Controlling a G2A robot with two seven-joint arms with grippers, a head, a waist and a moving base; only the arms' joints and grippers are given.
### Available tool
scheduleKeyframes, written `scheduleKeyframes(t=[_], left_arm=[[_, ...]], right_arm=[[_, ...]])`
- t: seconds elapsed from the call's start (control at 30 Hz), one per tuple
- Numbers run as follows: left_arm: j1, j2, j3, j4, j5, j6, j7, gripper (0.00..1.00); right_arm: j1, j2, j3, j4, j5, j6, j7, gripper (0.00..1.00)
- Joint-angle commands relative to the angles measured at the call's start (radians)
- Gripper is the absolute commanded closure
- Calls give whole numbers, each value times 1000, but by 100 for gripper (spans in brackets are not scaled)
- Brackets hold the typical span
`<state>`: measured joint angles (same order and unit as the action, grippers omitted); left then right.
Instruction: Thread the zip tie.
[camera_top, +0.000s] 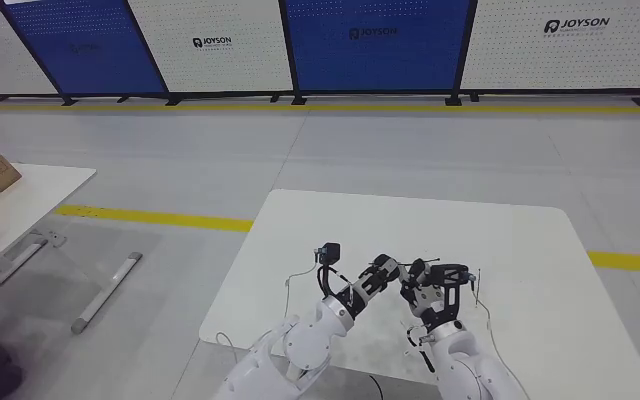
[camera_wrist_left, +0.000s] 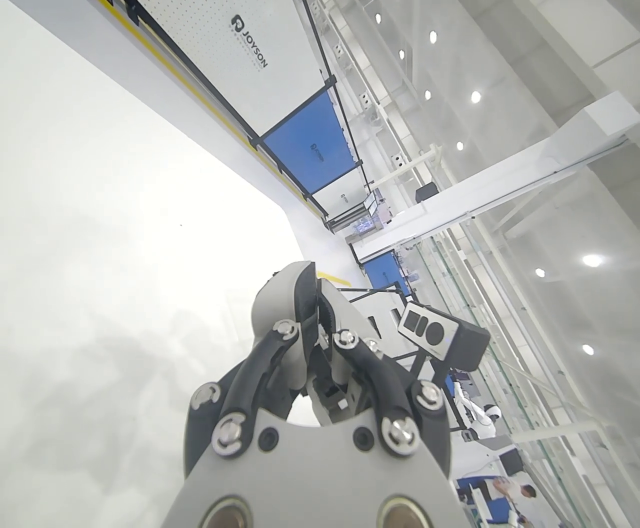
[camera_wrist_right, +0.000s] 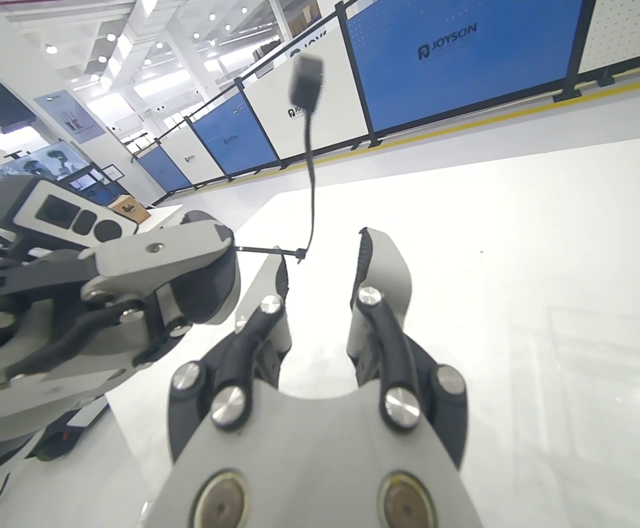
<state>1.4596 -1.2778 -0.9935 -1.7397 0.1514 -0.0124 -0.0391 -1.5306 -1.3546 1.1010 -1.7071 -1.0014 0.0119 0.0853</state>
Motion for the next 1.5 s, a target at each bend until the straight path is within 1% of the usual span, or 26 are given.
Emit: scheduleKeyframes(t=[0.0, 0.03, 0.3, 0.37, 0.4, 0.43, 0.53, 0.63, 0.67, 0.7, 1.0, 1.2, 1.47], left_arm=[[-1, 0, 1, 0, 0, 3, -2, 100], [-1, 0, 1, 0, 0, 4, -3, 100], [-2, 0, 1, -2, 6, 12, -8, 100], [-3, -1, 1, -3, 5, 18, -10, 100], [-4, -1, 1, -2, 6, 21, -10, 100], [-4, -1, 1, -2, 6, 23, -10, 100], [-6, -1, 2, -1, 5, 26, -12, 100], [-6, -2, 3, -2, 7, 28, -12, 100], [-7, -2, 3, -3, 8, 29, -12, 100], [-7, -2, 3, -4, 10, 31, -11, 100], [-8, -3, 3, -6, 14, 35, -6, 100], [-1, -1, -5, -16, 7, 7, -8, 100], [9, 1, -14, -26, 0, -16, -15, 100]], right_arm=[[0, 0, 0, 0, -2, -1, 1, 71], [-1, 0, -1, -1, -3, -1, 2, 73], [-2, 1, 0, -2, -8, -8, 9, 77], [-2, 1, 1, -3, -10, -8, 11, 87], [-2, 1, 1, -3, -10, -8, 12, 89], [-2, 1, 1, -4, -11, -9, 13, 85], [-3, 2, 3, -7, -12, -10, 18, 85], [-4, 2, 5, -9, -12, -10, 20, 90], [-5, 2, 5, -10, -12, -10, 21, 98], [-5, 2, 6, -10, -13, -10, 21, 100], [-6, 4, 10, -15, -5, -22, 37, 100], [3, 3, 4, -1, -6, -19, 56, 100], [13, 2, -2, 15, -5, -17, 62, 100]])
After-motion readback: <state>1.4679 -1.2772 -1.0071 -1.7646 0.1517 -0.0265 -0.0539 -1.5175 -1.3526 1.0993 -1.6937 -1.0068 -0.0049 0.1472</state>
